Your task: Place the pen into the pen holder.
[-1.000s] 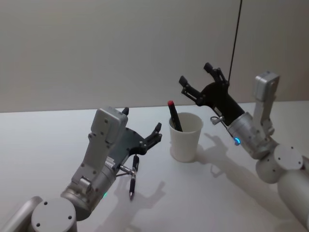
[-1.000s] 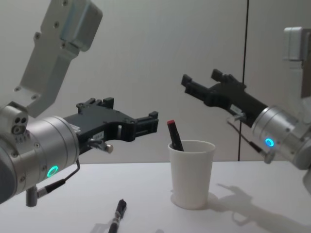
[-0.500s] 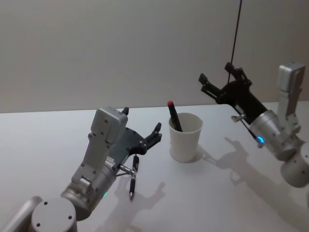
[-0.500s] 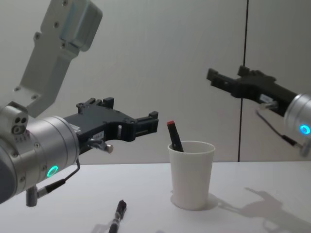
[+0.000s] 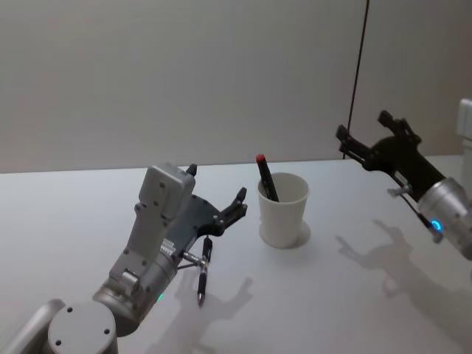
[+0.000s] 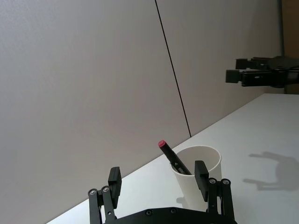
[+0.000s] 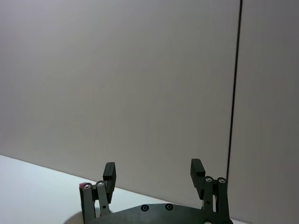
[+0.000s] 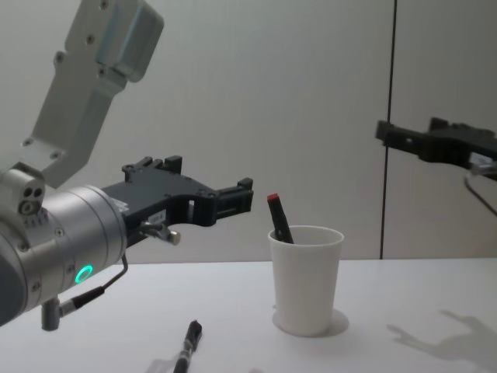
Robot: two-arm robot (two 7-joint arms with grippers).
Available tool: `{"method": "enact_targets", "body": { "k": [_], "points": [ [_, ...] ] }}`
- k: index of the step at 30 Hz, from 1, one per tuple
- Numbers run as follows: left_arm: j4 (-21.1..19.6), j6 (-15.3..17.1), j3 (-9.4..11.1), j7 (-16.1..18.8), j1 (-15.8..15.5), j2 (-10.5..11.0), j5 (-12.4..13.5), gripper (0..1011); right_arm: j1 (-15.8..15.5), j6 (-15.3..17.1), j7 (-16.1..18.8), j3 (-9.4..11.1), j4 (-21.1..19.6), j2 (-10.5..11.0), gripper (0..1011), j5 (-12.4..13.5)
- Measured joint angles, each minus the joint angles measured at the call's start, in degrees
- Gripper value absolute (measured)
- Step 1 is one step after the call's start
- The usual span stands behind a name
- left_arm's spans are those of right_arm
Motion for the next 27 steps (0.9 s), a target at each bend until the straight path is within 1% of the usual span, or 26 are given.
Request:
{"method": "enact_targets", "body": {
  "k": [2,3,4,6,9,15,16,18,20,23,27],
  "points": [
    [0.0,0.0,0.0,0.0,0.0,0.0,0.0,1000,-1.0,1.2,-0.5,0.3,-1.6,0.6,1001,0.0],
    [0.0,0.0,0.0,0.0,0.0,0.0,0.0,1000,-1.9,2.8,-1.2,0.5,-2.8,1.1,1001,0.1],
    [0.0,0.0,0.0,0.0,0.0,0.0,0.0,1000,-1.9,2.8,-1.2,0.5,-2.8,1.1,1001,0.1],
    [0.0,0.0,0.0,0.0,0.0,0.0,0.0,1000,-3.5,5.4,-2.3,1.0,-5.5,2.0,1001,0.1],
    [0.0,0.0,0.0,0.0,0.0,0.0,0.0,1000,-4.7,7.3,-3.0,1.4,-7.4,2.7,1001,0.3],
    [0.0,0.0,0.0,0.0,0.0,0.0,0.0,1000,-8.1,12.7,-5.4,2.5,-12.3,4.7,1001,0.9],
    [0.0,0.0,0.0,0.0,0.0,0.0,0.0,1000,-8.1,12.7,-5.4,2.5,-12.3,4.7,1001,0.9],
    [0.0,0.0,0.0,0.0,0.0,0.0,0.0,1000,-9.7,14.7,-6.4,3.0,-14.3,5.5,1001,1.2],
    [0.0,0.0,0.0,0.0,0.0,0.0,0.0,1000,-10.1,15.2,-6.6,3.1,-14.7,5.7,1001,1.3],
    [0.0,0.0,0.0,0.0,0.0,0.0,0.0,1000,-12.0,17.5,-8.0,3.7,-16.9,6.7,1001,1.9],
    [0.0,0.0,0.0,0.0,0.0,0.0,0.0,1000,-13.8,19.0,-9.1,4.2,-18.6,7.5,1001,2.5]
  ]
}}
